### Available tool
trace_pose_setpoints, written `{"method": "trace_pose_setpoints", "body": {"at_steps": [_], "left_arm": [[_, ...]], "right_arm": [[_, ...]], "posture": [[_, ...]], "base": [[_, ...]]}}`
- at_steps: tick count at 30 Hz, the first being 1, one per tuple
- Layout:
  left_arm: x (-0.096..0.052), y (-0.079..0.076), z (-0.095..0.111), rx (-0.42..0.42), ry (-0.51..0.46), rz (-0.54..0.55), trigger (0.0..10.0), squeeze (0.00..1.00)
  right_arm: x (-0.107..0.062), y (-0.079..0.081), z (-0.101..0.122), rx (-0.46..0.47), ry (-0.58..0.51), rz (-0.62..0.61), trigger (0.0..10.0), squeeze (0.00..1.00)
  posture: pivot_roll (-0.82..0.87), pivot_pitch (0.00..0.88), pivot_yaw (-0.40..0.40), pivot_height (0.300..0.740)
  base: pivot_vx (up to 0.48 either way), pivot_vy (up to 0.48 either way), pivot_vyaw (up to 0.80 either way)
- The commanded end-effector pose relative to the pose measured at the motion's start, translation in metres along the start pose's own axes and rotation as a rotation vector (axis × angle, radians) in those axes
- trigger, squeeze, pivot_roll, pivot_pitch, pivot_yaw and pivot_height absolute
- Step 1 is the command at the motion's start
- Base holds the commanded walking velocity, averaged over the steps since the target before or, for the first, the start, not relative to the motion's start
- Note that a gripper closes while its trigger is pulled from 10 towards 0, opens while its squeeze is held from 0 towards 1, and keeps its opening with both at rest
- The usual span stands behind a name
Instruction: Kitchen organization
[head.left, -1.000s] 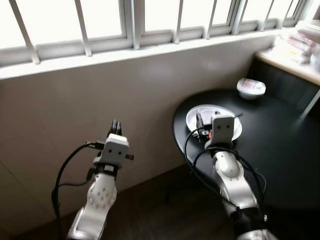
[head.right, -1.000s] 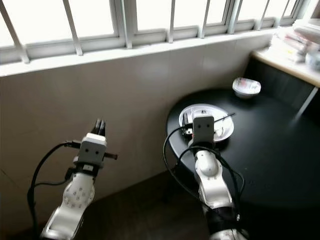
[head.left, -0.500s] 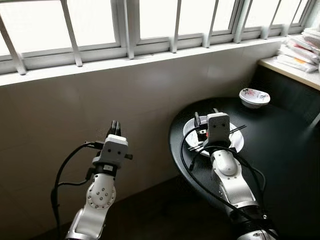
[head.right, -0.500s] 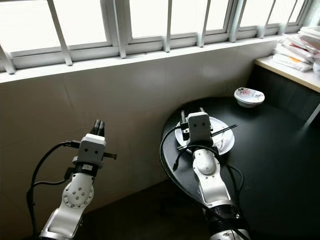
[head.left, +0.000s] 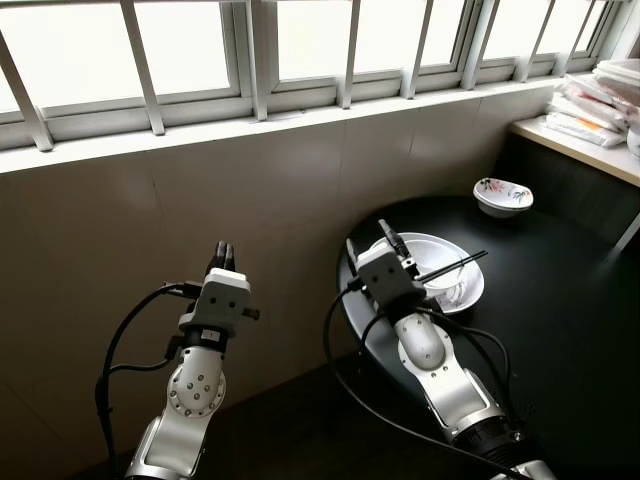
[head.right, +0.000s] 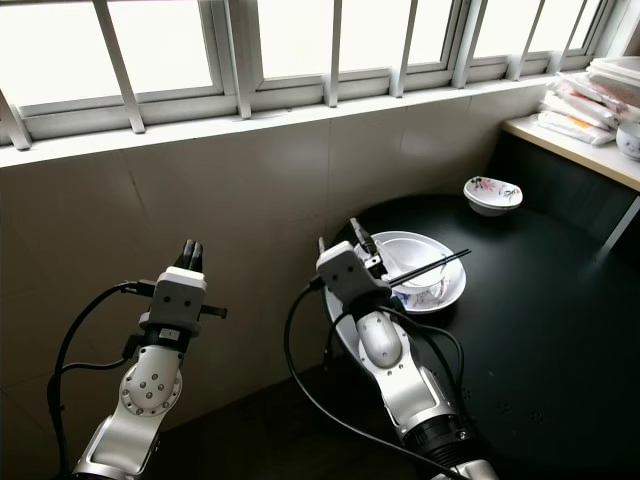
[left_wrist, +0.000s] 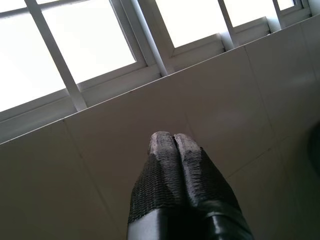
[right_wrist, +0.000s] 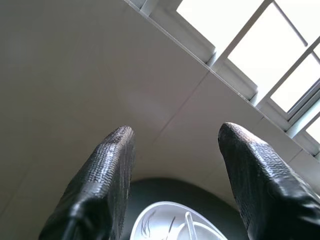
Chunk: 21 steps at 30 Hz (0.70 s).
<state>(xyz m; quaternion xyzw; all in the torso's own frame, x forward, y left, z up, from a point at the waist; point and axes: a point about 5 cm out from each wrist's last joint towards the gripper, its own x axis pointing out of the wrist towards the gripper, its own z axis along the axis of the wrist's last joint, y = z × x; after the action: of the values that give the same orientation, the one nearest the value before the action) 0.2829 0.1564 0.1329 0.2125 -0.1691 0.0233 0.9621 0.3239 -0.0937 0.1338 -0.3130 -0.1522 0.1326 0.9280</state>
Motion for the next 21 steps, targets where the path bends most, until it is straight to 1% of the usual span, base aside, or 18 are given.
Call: {"method": "trace_pose_setpoints", "body": {"at_steps": [1,2,8,11,13,16,17,18,21], "left_arm": [[0.001,-0.002,-0.001,0.001,0.000,-0.011,10.0,0.00],[0.000,-0.002,-0.001,0.001,0.003,-0.013,10.0,0.00],[0.000,-0.003,-0.002,-0.001,0.006,-0.013,10.0,0.00],[0.000,-0.003,-0.002,-0.001,0.006,-0.015,10.0,0.00],[0.000,-0.004,-0.001,-0.002,0.004,-0.017,10.0,0.00],[0.001,-0.003,-0.002,-0.001,0.005,-0.016,10.0,0.00],[0.001,-0.003,-0.002,-0.001,0.005,-0.016,10.0,0.00],[0.000,-0.002,-0.003,0.000,0.008,-0.015,10.0,0.00],[0.000,-0.002,-0.003,0.002,0.010,-0.013,10.0,0.00]], "right_arm": [[-0.006,0.010,-0.016,-0.130,0.056,0.079,10.0,0.00],[-0.012,0.015,-0.027,-0.203,0.085,0.135,10.0,0.00],[-0.021,0.025,-0.037,-0.205,0.087,0.237,10.0,0.00],[-0.021,0.026,-0.039,-0.214,0.090,0.244,10.0,0.00],[-0.020,0.028,-0.042,-0.247,0.090,0.261,10.0,0.00],[-0.020,0.026,-0.050,-0.295,0.115,0.272,10.0,0.00],[-0.020,0.026,-0.050,-0.295,0.115,0.272,10.0,0.00],[-0.020,0.023,-0.056,-0.308,0.147,0.273,10.0,0.00],[-0.021,0.019,-0.063,-0.327,0.170,0.273,10.0,0.00]], "posture": [[-0.04,0.000,-0.022,0.740],[-0.04,0.000,-0.022,0.740],[-0.05,0.000,-0.022,0.740],[-0.05,0.000,-0.021,0.740],[-0.04,0.000,-0.023,0.740],[-0.04,0.000,-0.024,0.740],[-0.04,0.000,-0.024,0.740],[-0.04,0.000,-0.026,0.740],[-0.04,0.000,-0.027,0.740]], "base": [[0.000,0.000,0.00],[0.000,0.000,0.00],[0.000,0.000,0.00],[0.000,0.000,0.00],[0.000,0.000,0.00],[0.000,0.000,0.00],[0.000,0.000,0.00],[0.000,0.000,0.00],[0.000,0.000,0.00]]}}
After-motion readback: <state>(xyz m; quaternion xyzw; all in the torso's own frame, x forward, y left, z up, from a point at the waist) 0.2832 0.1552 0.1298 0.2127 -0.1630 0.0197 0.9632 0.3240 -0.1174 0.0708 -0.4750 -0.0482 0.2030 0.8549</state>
